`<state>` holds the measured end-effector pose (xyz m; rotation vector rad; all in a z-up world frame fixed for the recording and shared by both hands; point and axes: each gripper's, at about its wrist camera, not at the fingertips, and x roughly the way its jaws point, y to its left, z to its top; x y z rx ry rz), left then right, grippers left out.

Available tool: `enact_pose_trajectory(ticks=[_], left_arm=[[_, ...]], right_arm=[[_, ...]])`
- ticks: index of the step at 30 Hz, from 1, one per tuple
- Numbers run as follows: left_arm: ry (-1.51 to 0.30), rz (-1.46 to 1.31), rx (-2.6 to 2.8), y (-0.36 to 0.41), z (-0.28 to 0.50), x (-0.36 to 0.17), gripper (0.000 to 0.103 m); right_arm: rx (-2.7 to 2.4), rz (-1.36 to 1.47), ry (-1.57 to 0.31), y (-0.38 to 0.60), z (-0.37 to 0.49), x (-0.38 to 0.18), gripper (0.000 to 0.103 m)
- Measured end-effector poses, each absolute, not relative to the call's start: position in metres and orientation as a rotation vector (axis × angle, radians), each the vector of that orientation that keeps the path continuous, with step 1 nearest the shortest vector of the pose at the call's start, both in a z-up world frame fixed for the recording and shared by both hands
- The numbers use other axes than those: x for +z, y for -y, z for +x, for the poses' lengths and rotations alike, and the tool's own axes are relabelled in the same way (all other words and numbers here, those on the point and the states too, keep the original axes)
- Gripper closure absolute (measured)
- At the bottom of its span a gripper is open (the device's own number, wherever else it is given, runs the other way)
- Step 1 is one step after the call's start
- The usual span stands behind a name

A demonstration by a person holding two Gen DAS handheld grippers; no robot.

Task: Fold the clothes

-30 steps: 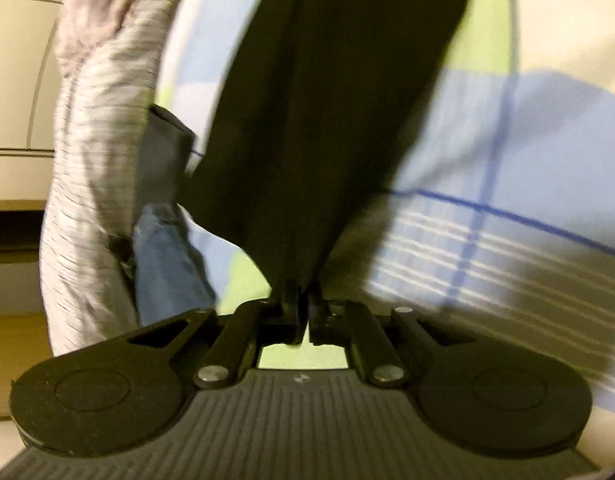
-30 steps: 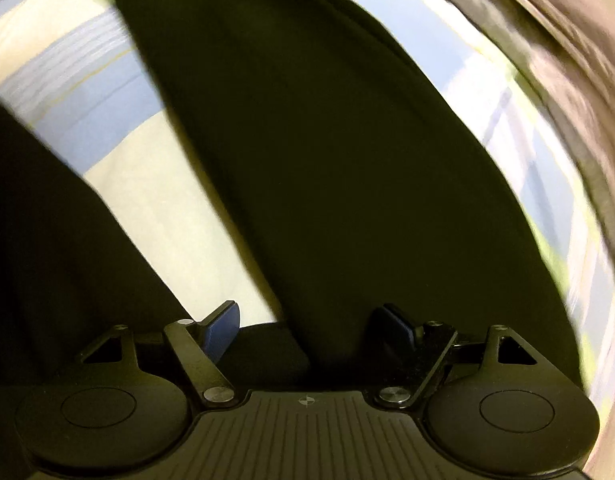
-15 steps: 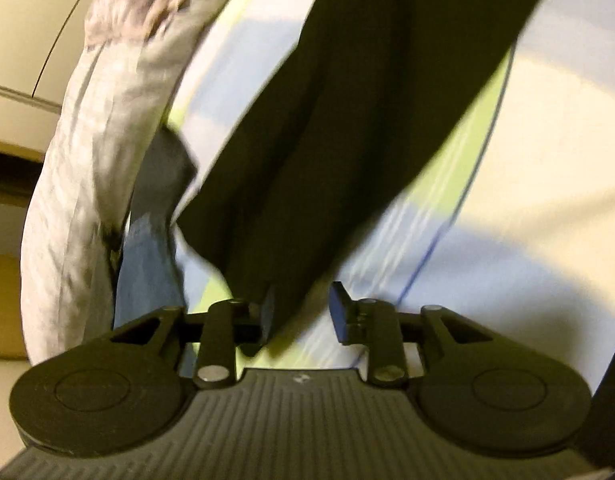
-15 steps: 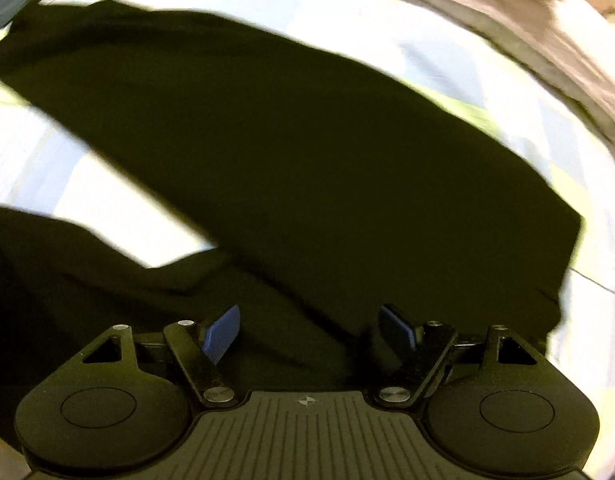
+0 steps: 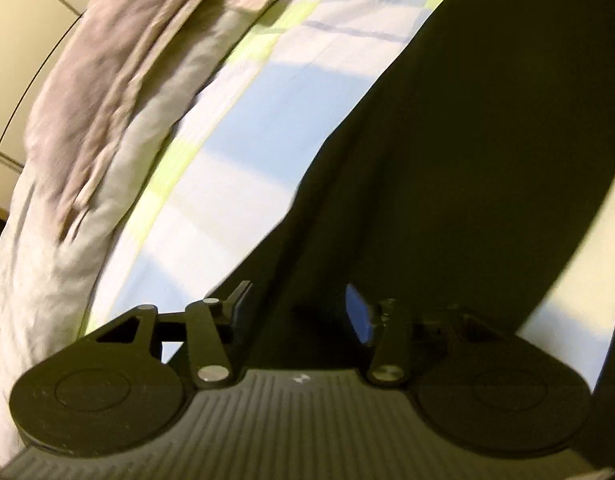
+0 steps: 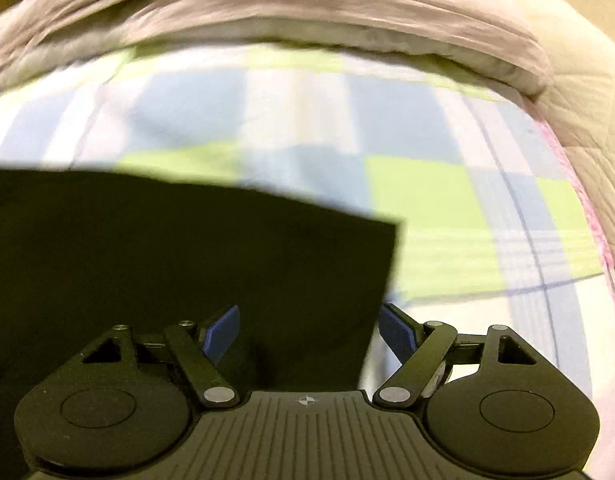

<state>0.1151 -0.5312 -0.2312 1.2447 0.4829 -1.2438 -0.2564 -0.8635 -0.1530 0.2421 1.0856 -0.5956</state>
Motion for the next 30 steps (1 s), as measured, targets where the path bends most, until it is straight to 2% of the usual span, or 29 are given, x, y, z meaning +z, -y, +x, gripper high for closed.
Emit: enact_pose_trajectory(ticks=[8,9,10,12,14,16,18,22,23,24,25,26,30], left_arm=[[-0.51,1.309,-1.299,0.612,0.029,-0.271,0.057],[-0.51,1.328,-1.307,0.616,0.021,-0.276,0.057],[-0.51,1.346,-1.315,0.62,0.014,-0.282,0.057],[-0.512,1.365,-1.318,0.627,0.008,-0.287,0.057],[-0.513,1.359,-1.324,0.636,0.006,-0.287,0.057],[-0.523,1.339,-1.319,0.649,0.006,-0.285,0.057],[-0.551,1.315,-1.312,0.659,0.007,-0.285,0.057],[-0.57,1.287,-1.32,0.656,0.009,-0.282,0.056],[-0.579,1.269,-1.317,0.65,0.014,-0.278,0.055],[-0.589,1.25,-1.313,0.643,0.018,-0.274,0.055],[-0.595,1.231,-1.291,0.634,0.026,-0.27,0.055],[-0.608,1.213,-1.258,0.623,0.039,-0.267,0.055],[-0.672,1.161,-1.105,0.58,0.094,-0.259,0.055]], right_arm=[[-0.338,0.465,-1.025,0.991,-0.266,-0.2,0.024],[-0.285,0.517,-1.018,0.997,-0.267,-0.206,0.029],[-0.239,0.555,-1.009,1.002,-0.269,-0.212,0.057],[-0.219,0.564,-0.989,0.997,-0.275,-0.212,0.073],[-0.239,0.586,-0.963,1.001,-0.278,-0.206,0.097],[-0.271,0.596,-0.916,1.012,-0.277,-0.195,0.102],[-0.289,0.61,-0.897,1.028,-0.271,-0.19,0.102],[-0.295,0.506,-0.98,1.022,-0.257,-0.198,0.101],[-0.322,0.521,-0.974,1.022,-0.26,-0.197,0.097],[-0.362,0.521,-0.969,1.021,-0.263,-0.195,0.09],[-0.408,0.508,-0.968,1.019,-0.267,-0.192,0.064],[-0.461,0.468,-0.969,1.015,-0.27,-0.187,0.045],[-0.506,0.375,-0.952,0.978,-0.281,-0.166,0.044]])
